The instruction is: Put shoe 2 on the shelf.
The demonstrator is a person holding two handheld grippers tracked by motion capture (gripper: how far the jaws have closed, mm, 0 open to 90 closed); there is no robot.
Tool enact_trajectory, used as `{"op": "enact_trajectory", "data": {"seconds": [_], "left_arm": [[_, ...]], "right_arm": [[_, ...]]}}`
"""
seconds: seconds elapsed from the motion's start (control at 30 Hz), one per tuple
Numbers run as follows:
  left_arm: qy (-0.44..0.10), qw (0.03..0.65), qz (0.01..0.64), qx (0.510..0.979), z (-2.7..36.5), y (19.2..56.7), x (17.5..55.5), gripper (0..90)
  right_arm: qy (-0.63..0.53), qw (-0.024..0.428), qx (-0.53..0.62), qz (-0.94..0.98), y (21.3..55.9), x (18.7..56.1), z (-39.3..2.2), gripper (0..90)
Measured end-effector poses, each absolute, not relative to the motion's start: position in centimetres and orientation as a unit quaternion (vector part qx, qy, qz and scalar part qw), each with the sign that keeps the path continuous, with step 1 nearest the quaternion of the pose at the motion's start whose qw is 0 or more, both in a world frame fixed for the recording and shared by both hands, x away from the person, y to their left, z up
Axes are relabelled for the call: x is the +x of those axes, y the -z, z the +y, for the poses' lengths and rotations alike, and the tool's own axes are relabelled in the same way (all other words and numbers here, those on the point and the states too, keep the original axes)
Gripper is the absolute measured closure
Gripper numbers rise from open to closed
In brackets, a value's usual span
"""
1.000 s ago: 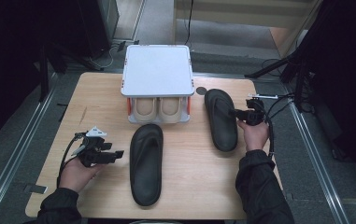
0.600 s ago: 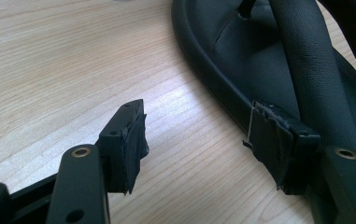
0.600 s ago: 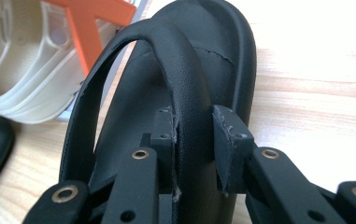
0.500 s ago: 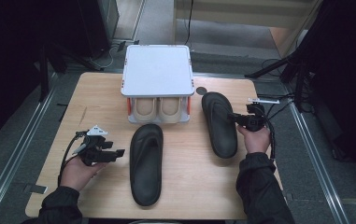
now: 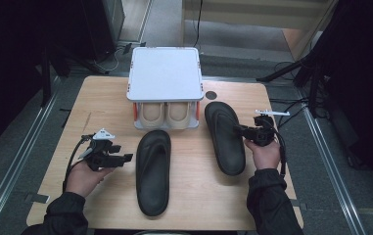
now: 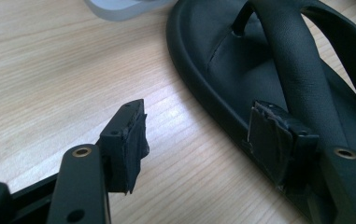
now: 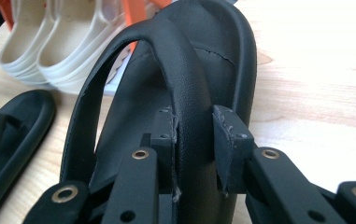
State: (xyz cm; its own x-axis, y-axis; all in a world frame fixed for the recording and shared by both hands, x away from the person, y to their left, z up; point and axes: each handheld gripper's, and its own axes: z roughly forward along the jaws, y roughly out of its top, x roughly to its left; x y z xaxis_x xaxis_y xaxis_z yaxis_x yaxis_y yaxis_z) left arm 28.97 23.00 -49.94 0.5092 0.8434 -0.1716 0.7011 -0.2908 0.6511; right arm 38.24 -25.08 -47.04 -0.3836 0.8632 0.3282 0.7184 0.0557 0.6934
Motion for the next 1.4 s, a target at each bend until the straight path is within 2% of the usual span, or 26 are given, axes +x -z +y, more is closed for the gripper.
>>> {"op": "enact_trajectory", "data": {"seconds": [0.63, 1.4], "left_arm": [[-0.101, 0.361, 0.471, 0.799, 22.0, 49.6, 30.0, 38.1], [-0.103, 0.367, 0.461, 0.801, 21.6, 49.4, 30.3, 38.4]], "right_arm": [[-0.418, 0.078, 0.528, 0.735, 47.2, 33.9, -23.2, 72.3], [-0.400, 0.050, 0.501, 0.766, 48.6, 31.7, -19.3, 72.1]]}}
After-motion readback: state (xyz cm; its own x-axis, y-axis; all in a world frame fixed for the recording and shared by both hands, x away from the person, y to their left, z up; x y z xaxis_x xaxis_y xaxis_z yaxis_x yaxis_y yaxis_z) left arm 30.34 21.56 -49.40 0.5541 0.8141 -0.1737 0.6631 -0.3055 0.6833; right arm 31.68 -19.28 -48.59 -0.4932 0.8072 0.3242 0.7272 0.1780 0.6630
